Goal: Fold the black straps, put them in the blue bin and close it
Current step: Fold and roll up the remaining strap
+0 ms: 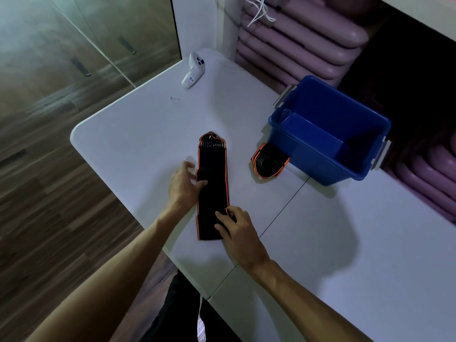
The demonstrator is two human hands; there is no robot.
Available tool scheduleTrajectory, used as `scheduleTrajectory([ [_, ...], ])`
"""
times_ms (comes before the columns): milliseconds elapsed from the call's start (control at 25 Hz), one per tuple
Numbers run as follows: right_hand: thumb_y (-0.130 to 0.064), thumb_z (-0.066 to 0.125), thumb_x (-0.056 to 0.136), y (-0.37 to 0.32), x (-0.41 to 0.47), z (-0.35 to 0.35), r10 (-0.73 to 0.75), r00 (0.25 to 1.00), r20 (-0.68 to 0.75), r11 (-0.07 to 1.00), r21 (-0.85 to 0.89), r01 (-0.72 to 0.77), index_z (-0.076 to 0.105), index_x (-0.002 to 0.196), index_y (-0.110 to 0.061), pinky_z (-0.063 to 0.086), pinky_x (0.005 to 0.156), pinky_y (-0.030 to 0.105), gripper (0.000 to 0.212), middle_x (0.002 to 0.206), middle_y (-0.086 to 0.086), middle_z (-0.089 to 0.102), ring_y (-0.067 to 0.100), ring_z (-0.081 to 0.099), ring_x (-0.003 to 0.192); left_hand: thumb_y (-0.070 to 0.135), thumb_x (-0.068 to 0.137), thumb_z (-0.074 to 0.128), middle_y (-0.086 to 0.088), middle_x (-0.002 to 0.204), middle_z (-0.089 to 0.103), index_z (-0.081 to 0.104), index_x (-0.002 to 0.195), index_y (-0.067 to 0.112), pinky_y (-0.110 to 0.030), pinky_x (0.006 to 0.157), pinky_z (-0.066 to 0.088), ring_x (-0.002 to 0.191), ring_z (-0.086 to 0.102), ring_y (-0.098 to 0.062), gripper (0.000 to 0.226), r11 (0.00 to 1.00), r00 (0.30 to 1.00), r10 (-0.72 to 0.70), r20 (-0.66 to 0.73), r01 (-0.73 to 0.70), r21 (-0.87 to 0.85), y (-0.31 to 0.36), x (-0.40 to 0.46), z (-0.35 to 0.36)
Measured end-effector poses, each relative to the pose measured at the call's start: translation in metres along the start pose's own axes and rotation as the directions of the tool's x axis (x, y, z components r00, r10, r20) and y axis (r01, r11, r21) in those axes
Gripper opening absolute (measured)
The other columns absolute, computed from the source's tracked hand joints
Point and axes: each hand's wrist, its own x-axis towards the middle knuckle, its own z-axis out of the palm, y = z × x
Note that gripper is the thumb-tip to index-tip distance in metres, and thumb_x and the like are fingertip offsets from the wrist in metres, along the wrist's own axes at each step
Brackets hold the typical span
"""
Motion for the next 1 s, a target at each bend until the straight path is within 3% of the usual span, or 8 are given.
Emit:
scheduleTrajectory([
  [80, -0.020, 0.061, 0.096, -0.001, -0.001, 0.001, -0.003, 1.000, -0.007, 1.000, -0.021, 0.003, 0.062, 0.127, -0.006, 0.054, 0.094, 0.034, 0.034, 0.122, 0.016, 0.057, 0.031, 0.056, 0.106, 0.026, 0.088, 0.064, -0.004, 0.119, 0.050, 0.049, 0.132, 0.015, -0.033, 0.093, 0.045, 0.105, 0.053, -0.022, 0.047, 0.951, 0.957, 0.290, 0.019, -0.291, 0.103, 0.002, 0.003, 0.000],
  [160, -0.020, 0.060, 0.097, -0.002, -0.001, 0.002, -0.009, 1.000, -0.010, 0.999, -0.048, 0.008, 0.063, 0.127, -0.006, 0.055, 0.092, 0.035, 0.033, 0.122, 0.017, 0.057, 0.031, 0.056, 0.105, 0.035, 0.096, 0.048, -0.010, 0.138, 0.048, 0.046, 0.139, 0.016, -0.039, 0.101, 0.041, 0.125, 0.046, -0.030, 0.047, 0.769, 0.834, 0.544, 0.098, -0.541, 0.340, 0.000, 0.015, -0.002],
  [200, -0.020, 0.060, 0.096, -0.002, -0.001, 0.002, -0.011, 1.000, -0.013, 0.999, -0.053, 0.010, 0.063, 0.126, -0.006, 0.055, 0.092, 0.035, 0.033, 0.122, 0.017, 0.057, 0.031, 0.056, 0.104, 0.040, 0.097, 0.039, -0.012, 0.145, 0.045, 0.045, 0.140, 0.017, -0.043, 0.106, 0.039, 0.133, 0.041, -0.033, 0.049, 0.672, 0.788, 0.585, 0.193, -0.604, 0.428, -0.002, 0.023, -0.002],
  [280, -0.020, 0.060, 0.097, -0.001, -0.001, 0.002, -0.008, 1.000, -0.011, 0.999, -0.047, 0.007, 0.062, 0.127, -0.007, 0.056, 0.092, 0.035, 0.034, 0.122, 0.016, 0.057, 0.030, 0.056, 0.105, 0.044, 0.099, 0.028, -0.010, 0.156, 0.030, 0.034, 0.146, 0.018, -0.047, 0.115, 0.028, 0.145, 0.025, -0.030, 0.054, 0.585, 0.782, 0.507, 0.363, -0.621, 0.521, -0.004, 0.036, 0.001],
  [440, -0.021, 0.059, 0.097, -0.001, -0.001, 0.001, -0.024, 1.000, 0.014, 0.998, -0.064, 0.024, 0.061, 0.130, -0.007, 0.057, 0.090, 0.035, 0.036, 0.123, 0.016, 0.056, 0.029, 0.055, 0.107, 0.043, 0.100, 0.024, -0.002, 0.162, 0.004, 0.011, 0.152, 0.021, -0.051, 0.120, 0.013, 0.149, 0.003, -0.023, 0.058, 0.550, 0.807, 0.419, 0.415, -0.590, 0.591, -0.012, 0.053, 0.007],
  [680, -0.020, 0.057, 0.098, -0.002, 0.001, 0.003, -0.025, 1.000, 0.018, 0.997, -0.078, 0.027, 0.060, 0.128, -0.006, 0.055, 0.092, 0.035, 0.034, 0.132, 0.016, 0.053, 0.030, 0.052, 0.112, 0.047, 0.096, 0.029, -0.008, 0.161, 0.009, 0.017, 0.152, 0.018, -0.049, 0.120, 0.011, 0.149, 0.007, -0.025, 0.064, 0.535, 0.821, 0.468, 0.328, -0.558, 0.634, -0.012, 0.053, 0.014],
  [880, -0.021, 0.056, 0.098, -0.001, 0.000, 0.004, -0.025, 0.999, 0.020, 0.996, -0.087, 0.026, 0.061, 0.127, -0.006, 0.058, 0.087, 0.037, 0.033, 0.129, 0.016, 0.055, 0.030, 0.053, 0.114, 0.045, 0.097, 0.038, -0.011, 0.161, 0.009, 0.016, 0.152, 0.014, -0.045, 0.121, 0.014, 0.149, 0.005, -0.027, 0.066, 0.490, 0.744, 0.581, 0.329, -0.643, 0.588, 0.002, 0.063, 0.021],
  [1000, -0.018, 0.060, 0.096, -0.003, -0.002, 0.006, -0.004, 1.000, -0.004, 0.997, -0.075, 0.004, 0.063, 0.122, -0.007, 0.057, 0.089, 0.036, 0.028, 0.127, 0.015, 0.057, 0.030, 0.054, 0.113, 0.045, 0.097, 0.040, -0.014, 0.161, 0.010, 0.022, 0.150, 0.012, -0.049, 0.120, 0.016, 0.149, 0.006, -0.029, 0.065, 0.512, 0.721, 0.607, 0.333, -0.676, 0.530, 0.014, 0.068, 0.018],
])
